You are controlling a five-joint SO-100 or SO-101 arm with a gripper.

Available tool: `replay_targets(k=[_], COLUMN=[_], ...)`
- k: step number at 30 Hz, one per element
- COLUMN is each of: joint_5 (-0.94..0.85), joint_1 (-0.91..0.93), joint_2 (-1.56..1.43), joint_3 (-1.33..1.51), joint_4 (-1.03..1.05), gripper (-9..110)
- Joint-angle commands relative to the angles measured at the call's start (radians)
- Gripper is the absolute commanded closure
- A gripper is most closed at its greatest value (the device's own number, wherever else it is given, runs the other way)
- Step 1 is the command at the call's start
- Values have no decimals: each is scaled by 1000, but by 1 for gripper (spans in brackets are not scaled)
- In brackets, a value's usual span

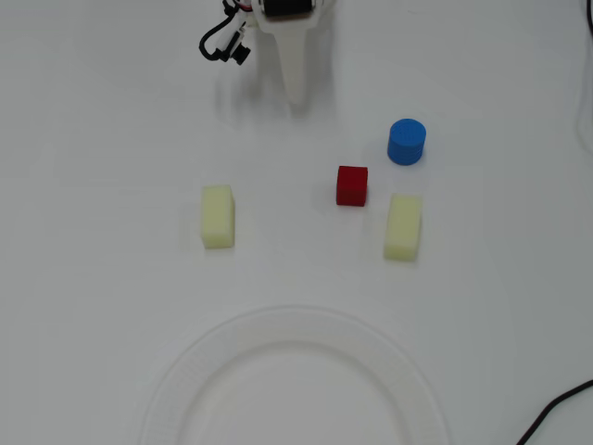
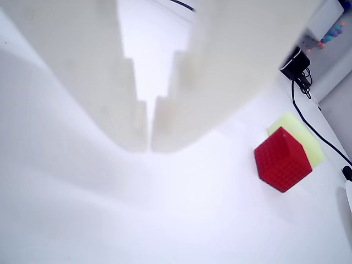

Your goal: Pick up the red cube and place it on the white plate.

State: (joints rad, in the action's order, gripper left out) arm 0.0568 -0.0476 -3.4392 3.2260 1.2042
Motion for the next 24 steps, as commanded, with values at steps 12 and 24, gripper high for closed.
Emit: replay_targets(k=[12,24], joint_5=[3,72], joint_1=[-25,-72], joint_2=[-9,382], joint_3=[9,-448], joint_4=[3,-75], gripper=[102,102])
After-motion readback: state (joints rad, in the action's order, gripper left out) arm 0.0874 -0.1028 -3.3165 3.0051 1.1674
